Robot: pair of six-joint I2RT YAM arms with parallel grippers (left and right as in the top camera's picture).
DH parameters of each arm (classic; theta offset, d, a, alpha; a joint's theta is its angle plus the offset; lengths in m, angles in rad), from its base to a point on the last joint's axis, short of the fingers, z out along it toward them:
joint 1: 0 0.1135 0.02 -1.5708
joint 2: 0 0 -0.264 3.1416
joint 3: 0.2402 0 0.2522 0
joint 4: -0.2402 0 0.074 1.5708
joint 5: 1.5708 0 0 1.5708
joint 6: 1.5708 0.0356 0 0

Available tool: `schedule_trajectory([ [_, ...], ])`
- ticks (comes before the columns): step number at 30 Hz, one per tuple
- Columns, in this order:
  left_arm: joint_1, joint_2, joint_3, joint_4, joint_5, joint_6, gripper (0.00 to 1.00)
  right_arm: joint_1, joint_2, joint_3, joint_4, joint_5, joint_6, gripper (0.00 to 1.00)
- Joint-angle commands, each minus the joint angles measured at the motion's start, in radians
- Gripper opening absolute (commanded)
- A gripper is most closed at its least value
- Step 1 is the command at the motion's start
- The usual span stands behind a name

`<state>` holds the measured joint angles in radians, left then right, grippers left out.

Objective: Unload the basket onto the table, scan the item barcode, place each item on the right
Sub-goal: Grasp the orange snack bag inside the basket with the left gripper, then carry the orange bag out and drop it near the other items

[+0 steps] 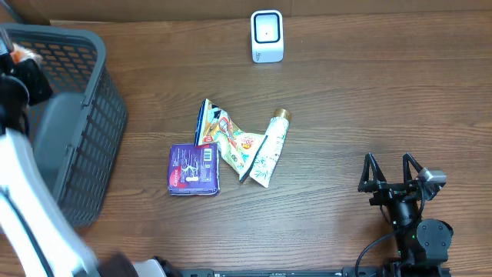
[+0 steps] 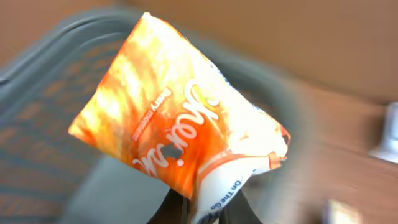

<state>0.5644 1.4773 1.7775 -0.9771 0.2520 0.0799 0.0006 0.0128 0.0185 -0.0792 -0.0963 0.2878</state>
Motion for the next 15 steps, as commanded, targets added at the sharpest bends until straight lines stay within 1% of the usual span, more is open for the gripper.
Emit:
schedule_trajectory([
  [1, -0.048, -0.087, 0.005, -0.075, 0.461, -0.031, 0.04, 0.004, -0.008, -0.011, 0.004, 0.01, 0.0, 1.0],
  [3, -0.116, -0.105, 0.005, -0.129, 0.538, -0.031, 0.04, 0.004, -0.008, -0.011, 0.004, 0.01, 0.0, 1.0],
  [7, -0.321, -0.089, -0.018, -0.226, 0.592, -0.031, 0.04, 0.004, -0.008, -0.011, 0.004, 0.01, 0.0, 1.0],
  [11, -0.53, -0.063, -0.107, -0.208, 0.688, -0.032, 0.04, 0.004, -0.008, -0.011, 0.004, 0.01, 0.0, 1.0],
  [15, -0.72, -0.021, -0.221, -0.142, 0.783, -0.054, 0.04, 0.004, -0.008, -0.011, 0.005, 0.01, 0.0, 1.0],
])
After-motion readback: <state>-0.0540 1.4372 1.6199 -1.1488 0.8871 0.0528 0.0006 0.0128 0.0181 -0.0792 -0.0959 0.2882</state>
